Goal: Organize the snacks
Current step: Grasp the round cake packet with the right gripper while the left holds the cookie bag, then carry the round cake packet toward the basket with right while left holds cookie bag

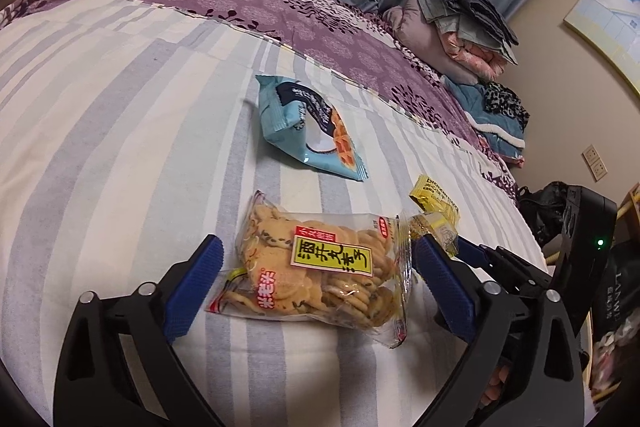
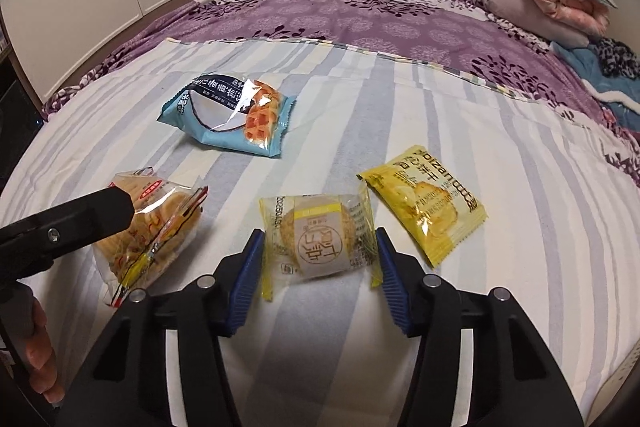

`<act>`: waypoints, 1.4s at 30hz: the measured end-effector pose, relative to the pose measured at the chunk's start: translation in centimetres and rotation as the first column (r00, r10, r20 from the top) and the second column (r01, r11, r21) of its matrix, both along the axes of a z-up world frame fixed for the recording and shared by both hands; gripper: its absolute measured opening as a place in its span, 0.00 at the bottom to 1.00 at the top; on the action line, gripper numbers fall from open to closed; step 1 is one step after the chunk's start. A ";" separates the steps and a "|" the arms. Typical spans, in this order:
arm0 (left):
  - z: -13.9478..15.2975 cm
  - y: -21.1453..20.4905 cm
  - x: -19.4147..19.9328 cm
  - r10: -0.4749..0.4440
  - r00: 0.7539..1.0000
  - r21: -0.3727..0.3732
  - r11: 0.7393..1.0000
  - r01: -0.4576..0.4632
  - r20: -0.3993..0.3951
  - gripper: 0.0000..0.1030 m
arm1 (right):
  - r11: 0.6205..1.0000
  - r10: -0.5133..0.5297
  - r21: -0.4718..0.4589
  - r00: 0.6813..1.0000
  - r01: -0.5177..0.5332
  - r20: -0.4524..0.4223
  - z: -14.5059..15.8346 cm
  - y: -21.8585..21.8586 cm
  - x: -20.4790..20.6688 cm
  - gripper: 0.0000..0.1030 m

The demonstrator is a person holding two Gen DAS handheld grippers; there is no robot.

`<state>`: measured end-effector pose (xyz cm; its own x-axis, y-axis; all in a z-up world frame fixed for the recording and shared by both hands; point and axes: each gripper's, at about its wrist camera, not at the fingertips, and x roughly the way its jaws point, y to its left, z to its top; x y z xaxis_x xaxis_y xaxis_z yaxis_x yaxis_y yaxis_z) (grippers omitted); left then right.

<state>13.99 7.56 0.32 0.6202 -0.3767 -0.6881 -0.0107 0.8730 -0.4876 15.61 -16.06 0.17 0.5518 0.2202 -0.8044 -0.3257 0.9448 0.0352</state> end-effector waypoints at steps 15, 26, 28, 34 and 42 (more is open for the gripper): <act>-0.2 -2.4 0.4 -0.075 0.997 0.068 0.995 0.074 0.003 0.97 | 0.994 -0.082 0.068 0.997 0.082 -0.004 0.9 -4.2 -4.8 0.52; -0.2 -4.2 1.0 -0.121 0.993 0.218 0.969 0.118 0.002 0.97 | 0.991 -0.110 0.077 0.994 0.108 0.024 2.0 -5.1 -6.7 0.52; -0.2 -3.9 1.0 -0.119 0.993 0.211 0.971 0.114 0.008 0.94 | 0.991 -0.113 0.081 0.993 0.110 0.039 2.6 -5.2 -7.2 0.52; 0.1 -2.9 0.7 -0.094 0.995 0.171 0.981 0.088 0.025 0.85 | 0.988 -0.128 0.096 0.988 0.119 0.090 4.7 -5.8 -8.8 0.52; 1.6 -2.3 -0.1 -0.089 0.994 0.125 0.989 0.080 0.068 0.83 | 0.981 -0.176 0.104 0.973 0.162 0.150 7.6 -7.8 -10.9 0.52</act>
<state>13.89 5.24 1.87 0.6403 -0.3456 -0.6859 0.0970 0.9223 -0.3741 4.75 -23.88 7.77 0.7058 0.1803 -0.6851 -0.1696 0.9819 0.0838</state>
